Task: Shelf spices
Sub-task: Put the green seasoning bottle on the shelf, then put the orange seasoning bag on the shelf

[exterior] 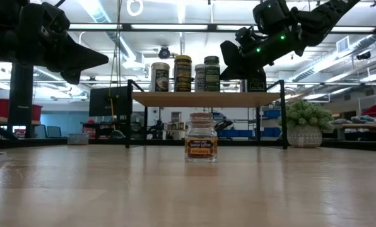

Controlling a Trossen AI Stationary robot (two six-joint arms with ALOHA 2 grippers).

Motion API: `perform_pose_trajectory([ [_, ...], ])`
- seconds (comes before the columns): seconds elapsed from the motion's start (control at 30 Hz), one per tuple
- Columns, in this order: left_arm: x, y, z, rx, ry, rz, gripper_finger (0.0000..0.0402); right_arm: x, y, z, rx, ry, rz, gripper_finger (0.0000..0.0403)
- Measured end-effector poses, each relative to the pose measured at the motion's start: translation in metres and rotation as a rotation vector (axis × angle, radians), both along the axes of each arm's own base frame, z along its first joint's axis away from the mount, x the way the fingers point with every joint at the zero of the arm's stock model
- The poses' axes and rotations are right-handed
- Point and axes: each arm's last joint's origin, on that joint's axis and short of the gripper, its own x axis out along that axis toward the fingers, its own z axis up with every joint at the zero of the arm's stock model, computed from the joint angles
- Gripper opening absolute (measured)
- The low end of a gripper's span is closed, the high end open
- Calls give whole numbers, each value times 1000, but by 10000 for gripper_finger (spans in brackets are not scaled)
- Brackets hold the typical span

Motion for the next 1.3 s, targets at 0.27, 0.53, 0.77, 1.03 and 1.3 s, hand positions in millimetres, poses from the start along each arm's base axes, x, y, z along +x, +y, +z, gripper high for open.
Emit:
perform_pose_trajectory([
  [0.27,0,0,0,0,0,0,2,-1,-4,0,-10,4,-9,0],
  [0.53,0,0,0,0,-1,0,2,-2,-7,1,-7,-5,44,0],
  [0.77,0,0,0,0,0,0,2,-2,-8,2,-30,8,28,0],
  [1.03,0,0,-1,-1,11,0,2,-17,9,20,-76,52,-99,0],
  [1.3,0,0,-1,-1,9,0,2,-55,52,38,62,116,-53,0],
])
